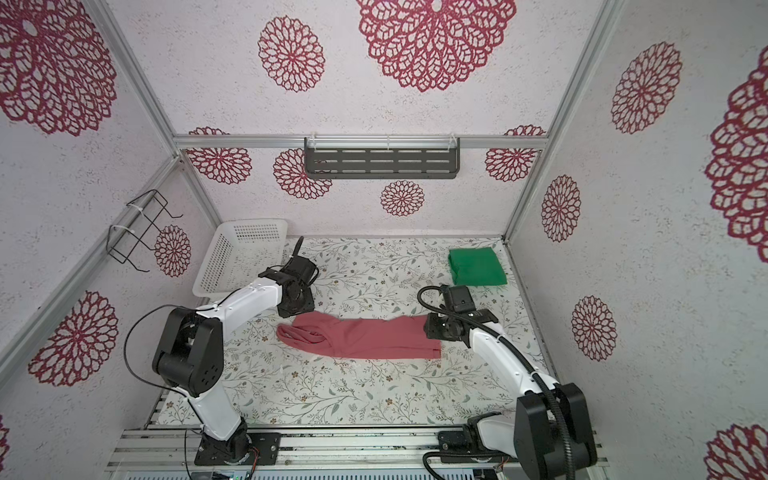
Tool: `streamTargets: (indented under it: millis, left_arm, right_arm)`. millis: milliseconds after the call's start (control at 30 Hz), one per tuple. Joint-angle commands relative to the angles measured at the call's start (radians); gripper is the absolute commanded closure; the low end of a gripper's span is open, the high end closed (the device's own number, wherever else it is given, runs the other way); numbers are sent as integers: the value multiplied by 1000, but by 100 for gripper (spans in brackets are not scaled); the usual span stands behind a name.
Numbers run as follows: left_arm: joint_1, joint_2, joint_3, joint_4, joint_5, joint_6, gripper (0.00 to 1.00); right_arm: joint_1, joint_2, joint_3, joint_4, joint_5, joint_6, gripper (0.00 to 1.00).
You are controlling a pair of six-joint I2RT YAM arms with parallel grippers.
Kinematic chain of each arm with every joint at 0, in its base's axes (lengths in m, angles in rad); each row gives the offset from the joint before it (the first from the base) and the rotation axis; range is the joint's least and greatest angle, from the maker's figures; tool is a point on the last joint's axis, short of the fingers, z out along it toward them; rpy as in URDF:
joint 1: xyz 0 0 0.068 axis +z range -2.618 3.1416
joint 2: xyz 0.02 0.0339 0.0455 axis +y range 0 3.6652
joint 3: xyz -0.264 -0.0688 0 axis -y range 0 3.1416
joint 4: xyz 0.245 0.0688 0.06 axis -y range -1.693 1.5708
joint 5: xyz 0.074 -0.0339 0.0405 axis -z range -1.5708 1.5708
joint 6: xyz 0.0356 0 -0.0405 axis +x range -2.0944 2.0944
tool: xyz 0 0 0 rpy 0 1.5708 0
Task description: Fold and stack the tank tops
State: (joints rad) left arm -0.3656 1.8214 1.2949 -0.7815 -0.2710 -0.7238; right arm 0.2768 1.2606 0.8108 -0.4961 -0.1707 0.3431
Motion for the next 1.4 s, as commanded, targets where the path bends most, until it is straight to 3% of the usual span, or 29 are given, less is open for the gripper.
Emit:
streamTargets:
  millis: [0, 300, 467, 700, 1067, 1367]
  left_arm:
    - [24, 4, -7, -13, 12, 32, 51]
    - [88, 71, -63, 117, 88, 26, 70]
    - [88, 126, -69, 161, 128, 6, 72]
    - [79, 109, -58, 193, 138, -1, 100]
    - [80, 55, 50, 123, 109, 48, 100]
    - [118, 131, 203, 47, 88, 98, 100]
  right_arm:
    - [1, 16, 10, -1, 10, 39, 61]
    - [2, 84, 22, 26, -5, 59, 62]
    - [1, 107, 20, 56, -12, 83, 64]
    - [3, 159, 19, 114, -49, 118, 65]
    - [-2, 170, 50, 78, 0, 89, 65]
    - [-102, 177, 99, 4, -3, 73, 66]
